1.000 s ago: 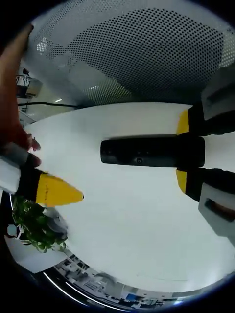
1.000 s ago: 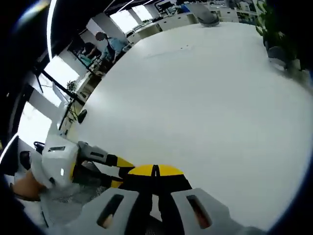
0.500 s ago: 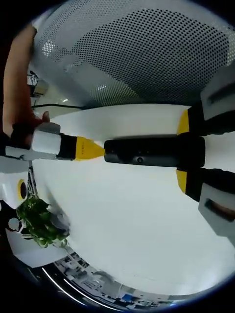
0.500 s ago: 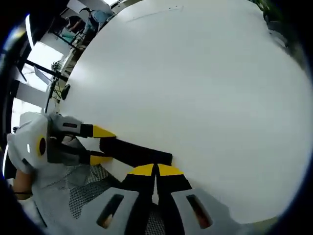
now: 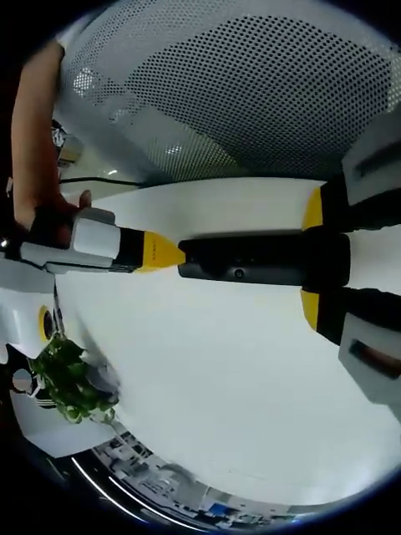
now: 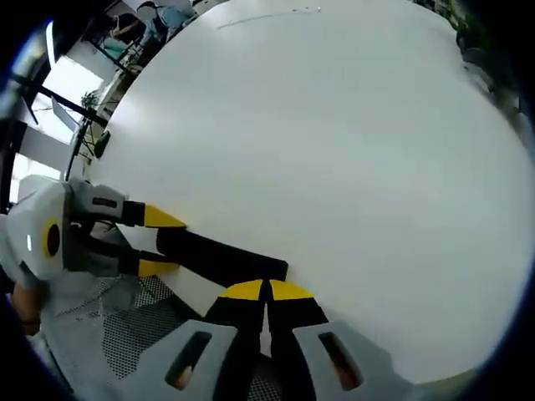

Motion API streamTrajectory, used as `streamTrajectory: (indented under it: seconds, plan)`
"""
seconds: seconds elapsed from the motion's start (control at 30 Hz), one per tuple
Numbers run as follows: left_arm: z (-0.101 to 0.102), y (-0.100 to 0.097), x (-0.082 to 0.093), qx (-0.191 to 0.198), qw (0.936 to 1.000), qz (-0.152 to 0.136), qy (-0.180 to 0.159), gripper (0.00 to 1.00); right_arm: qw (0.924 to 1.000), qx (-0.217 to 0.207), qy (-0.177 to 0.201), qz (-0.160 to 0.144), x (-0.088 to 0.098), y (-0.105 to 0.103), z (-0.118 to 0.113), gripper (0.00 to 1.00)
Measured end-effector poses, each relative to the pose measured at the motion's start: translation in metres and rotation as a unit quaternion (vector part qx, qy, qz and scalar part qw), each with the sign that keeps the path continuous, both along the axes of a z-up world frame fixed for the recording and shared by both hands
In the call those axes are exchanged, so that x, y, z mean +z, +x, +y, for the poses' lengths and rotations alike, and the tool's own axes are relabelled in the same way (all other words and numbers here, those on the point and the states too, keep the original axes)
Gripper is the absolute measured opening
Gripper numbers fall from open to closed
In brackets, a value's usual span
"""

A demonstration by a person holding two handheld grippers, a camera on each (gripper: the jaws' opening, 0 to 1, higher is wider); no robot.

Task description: Press the specified remote control buttons in sequence, fully releasing each button before pressing the next.

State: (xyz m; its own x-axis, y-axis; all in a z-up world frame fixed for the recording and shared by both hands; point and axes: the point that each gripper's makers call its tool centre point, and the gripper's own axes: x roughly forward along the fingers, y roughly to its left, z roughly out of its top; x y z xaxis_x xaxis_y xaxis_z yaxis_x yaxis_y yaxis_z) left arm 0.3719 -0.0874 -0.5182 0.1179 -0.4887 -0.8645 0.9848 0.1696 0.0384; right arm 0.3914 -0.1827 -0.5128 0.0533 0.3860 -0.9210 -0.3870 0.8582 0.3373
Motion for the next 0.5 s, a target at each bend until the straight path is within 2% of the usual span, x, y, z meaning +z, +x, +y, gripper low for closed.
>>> streamTrajectory:
  seconds: [0.3, 0.5]
  plan:
    - [0.0005, 0.0014, -0.0008, 0.013, 0.9999, 0.008, 0.003, 0.24, 0.9999, -0.012, 0.004, 0.004, -0.0008, 0.0013, -0.0008, 0.00]
    - [0.0009, 0.0022, -0.0010, 0.016, 0.9998, 0.007, 0.005, 0.24, 0.9998, -0.005, -0.016, -0.006, -0.0006, 0.0008, 0.0006, 0.00]
